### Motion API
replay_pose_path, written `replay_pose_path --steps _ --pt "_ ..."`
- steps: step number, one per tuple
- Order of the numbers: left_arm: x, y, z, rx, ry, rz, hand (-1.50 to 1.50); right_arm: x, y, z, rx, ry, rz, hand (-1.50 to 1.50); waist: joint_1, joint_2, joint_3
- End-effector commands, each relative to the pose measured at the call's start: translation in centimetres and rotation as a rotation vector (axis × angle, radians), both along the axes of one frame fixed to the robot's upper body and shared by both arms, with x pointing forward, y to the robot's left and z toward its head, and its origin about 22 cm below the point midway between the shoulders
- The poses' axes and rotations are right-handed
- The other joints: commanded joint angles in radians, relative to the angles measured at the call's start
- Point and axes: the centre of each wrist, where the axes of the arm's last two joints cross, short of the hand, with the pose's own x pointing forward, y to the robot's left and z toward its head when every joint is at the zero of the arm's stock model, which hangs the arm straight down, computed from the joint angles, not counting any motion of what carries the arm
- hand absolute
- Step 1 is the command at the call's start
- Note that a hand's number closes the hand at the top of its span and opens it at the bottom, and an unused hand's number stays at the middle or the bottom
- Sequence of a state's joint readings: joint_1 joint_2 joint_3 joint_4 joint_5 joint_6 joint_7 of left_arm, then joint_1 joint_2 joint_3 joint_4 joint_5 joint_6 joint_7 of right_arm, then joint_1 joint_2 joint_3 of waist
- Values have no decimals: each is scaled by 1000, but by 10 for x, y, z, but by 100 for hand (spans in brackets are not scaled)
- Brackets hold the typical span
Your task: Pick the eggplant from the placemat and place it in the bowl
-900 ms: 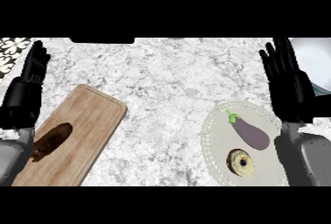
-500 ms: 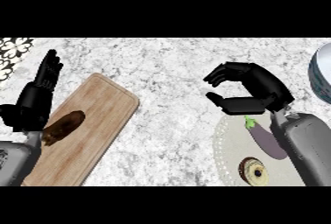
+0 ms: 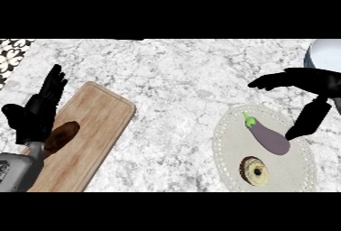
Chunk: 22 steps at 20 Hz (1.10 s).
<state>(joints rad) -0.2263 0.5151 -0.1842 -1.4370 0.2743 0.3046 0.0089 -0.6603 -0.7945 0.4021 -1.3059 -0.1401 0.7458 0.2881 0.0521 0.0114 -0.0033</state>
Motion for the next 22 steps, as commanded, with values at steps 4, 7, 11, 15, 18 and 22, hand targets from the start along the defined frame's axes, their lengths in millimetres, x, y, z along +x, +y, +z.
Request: replay_pose_path --steps 4,7,11,15,18,22 --pt "6 1 8 -15 28 32 0 51 10 41 -119 67 58 -150 -18 -3 3" --pt "-1 6 10 -15 25 12 0 68 39 42 -167 65 84 -150 -6 -2 3" --pt "-5 -2 -10 -17 46 -1 0 86 81 37 -173 72 122 -150 -7 1 3" --pt "0 1 15 -3 21 -16 0 92 99 25 -312 199 204 -150 19 6 3" --pt "1 -9 10 -10 10 -26 0 88 117 -5 -421 256 273 -150 22 13 4" --pt "-4 -6 3 -20 9 1 0 90 130 -14 -526 365 345 -150 9 8 3"
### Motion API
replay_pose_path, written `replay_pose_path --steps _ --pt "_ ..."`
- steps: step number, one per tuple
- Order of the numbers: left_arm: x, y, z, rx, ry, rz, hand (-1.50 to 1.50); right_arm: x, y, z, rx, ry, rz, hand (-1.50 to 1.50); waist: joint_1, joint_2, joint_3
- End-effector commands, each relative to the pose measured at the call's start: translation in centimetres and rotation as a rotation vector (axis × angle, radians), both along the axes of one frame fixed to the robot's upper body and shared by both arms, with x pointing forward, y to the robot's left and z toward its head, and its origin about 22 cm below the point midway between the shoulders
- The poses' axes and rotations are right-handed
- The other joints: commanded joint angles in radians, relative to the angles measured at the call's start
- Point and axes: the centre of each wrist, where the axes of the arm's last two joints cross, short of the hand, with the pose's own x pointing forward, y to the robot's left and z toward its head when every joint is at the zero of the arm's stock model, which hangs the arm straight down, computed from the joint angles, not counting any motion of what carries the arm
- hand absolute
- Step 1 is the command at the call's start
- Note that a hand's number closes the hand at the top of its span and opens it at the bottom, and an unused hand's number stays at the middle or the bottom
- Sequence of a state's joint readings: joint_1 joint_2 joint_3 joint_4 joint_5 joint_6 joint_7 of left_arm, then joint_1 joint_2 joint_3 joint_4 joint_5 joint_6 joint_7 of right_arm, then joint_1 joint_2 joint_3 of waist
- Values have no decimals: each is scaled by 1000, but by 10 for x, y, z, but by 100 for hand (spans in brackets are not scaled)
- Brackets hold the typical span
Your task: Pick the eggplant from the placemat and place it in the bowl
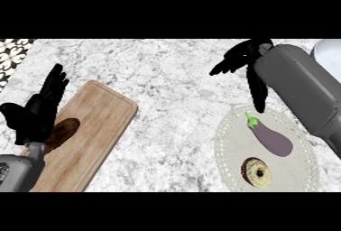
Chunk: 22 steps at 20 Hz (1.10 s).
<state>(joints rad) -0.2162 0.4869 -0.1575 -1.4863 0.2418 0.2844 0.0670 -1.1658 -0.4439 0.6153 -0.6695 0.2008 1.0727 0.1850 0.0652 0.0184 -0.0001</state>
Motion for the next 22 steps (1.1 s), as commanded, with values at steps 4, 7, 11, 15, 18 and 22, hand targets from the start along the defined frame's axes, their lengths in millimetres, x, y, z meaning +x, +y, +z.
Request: replay_pose_path --steps 4,7,11,15,18,22 --pt "2 7 -5 -4 -10 25 0 -5 23 -46 -166 206 119 -150 -21 0 0" --pt "2 11 3 1 13 7 0 -3 25 -54 -195 284 124 -150 -14 -1 0" --pt "2 3 -1 2 19 5 0 -9 28 -62 -333 358 186 -150 -19 -2 0" --pt "6 1 15 13 -9 19 0 -15 16 -77 -386 397 202 -150 -17 -1 2" --pt "-10 16 -5 -3 15 23 0 -24 43 -80 -372 344 296 -150 -24 -10 0" --pt "3 11 -8 -16 23 24 0 -30 25 -85 -313 208 342 -150 -38 -5 1"
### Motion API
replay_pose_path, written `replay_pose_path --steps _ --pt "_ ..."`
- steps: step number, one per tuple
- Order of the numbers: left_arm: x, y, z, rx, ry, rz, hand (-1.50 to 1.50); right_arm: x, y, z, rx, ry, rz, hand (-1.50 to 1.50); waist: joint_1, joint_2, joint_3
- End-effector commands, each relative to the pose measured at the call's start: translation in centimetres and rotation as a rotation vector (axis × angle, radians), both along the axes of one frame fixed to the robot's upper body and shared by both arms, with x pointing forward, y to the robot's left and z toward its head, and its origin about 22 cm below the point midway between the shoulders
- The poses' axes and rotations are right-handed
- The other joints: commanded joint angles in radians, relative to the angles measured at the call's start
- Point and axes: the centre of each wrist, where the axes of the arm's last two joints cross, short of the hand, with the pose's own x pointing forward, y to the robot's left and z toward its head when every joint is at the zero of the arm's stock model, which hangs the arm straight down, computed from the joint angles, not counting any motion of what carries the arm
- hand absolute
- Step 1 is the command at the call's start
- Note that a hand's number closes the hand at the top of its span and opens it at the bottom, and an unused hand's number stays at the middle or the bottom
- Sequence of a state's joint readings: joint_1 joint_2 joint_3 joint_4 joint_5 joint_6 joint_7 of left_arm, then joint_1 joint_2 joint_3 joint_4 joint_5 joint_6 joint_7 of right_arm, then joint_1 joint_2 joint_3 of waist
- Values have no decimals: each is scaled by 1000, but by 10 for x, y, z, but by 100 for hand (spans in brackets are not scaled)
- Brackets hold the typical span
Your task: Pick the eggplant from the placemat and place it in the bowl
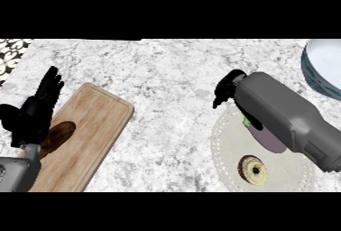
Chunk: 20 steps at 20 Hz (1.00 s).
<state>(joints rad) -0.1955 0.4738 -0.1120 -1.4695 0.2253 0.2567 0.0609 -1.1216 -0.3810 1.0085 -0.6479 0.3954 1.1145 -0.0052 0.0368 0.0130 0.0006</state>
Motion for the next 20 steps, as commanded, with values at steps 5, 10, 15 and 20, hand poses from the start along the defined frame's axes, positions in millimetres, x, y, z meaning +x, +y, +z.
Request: replay_pose_path --steps 5,10,15,20 --pt "-2 -2 10 -4 -10 0 0 -7 -19 -20 40 75 62 -150 -7 -6 0" --pt "-17 -9 -17 -3 23 22 0 -23 -29 -43 9 138 68 -150 -23 -10 0" --pt "-4 11 -2 8 0 23 0 -21 -44 -41 -15 137 60 -150 -18 -7 0" --pt "5 13 4 1 7 21 0 -25 -47 -44 -15 111 74 -150 -28 -8 -1"
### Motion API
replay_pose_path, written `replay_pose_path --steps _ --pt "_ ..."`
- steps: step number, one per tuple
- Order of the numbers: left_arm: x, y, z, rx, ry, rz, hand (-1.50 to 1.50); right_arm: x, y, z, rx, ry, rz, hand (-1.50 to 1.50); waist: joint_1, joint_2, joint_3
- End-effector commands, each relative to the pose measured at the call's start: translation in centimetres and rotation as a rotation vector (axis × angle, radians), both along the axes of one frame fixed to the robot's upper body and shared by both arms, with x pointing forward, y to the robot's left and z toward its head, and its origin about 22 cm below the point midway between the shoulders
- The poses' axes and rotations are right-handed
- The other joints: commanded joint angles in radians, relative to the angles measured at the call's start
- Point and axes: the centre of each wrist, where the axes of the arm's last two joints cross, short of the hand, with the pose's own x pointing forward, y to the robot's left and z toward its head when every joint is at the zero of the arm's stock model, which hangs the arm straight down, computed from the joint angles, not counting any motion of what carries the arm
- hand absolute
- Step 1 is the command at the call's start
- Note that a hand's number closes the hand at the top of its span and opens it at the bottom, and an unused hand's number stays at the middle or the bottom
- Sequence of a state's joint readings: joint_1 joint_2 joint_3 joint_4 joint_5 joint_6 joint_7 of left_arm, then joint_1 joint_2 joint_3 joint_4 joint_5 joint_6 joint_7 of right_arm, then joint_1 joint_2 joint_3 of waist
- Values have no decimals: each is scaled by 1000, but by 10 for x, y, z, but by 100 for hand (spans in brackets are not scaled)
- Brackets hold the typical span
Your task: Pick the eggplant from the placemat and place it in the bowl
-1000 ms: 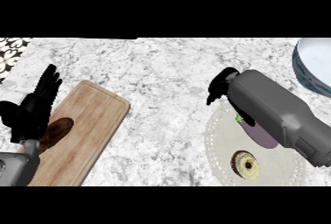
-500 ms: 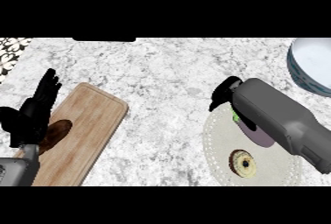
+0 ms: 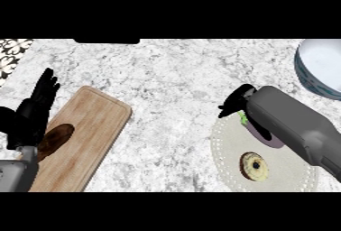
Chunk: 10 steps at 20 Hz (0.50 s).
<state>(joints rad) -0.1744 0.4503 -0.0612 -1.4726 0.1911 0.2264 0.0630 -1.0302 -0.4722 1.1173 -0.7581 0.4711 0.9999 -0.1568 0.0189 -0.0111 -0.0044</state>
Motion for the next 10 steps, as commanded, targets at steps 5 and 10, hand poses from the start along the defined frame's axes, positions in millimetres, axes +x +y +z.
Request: replay_pose_path --steps 5,10 --pt "-1 -9 0 2 -3 -22 0 4 -6 -11 -77 92 -44 -150 1 16 4" --pt "0 -11 5 -5 -4 -11 0 -12 -22 -40 -101 178 -74 150 1 19 4"
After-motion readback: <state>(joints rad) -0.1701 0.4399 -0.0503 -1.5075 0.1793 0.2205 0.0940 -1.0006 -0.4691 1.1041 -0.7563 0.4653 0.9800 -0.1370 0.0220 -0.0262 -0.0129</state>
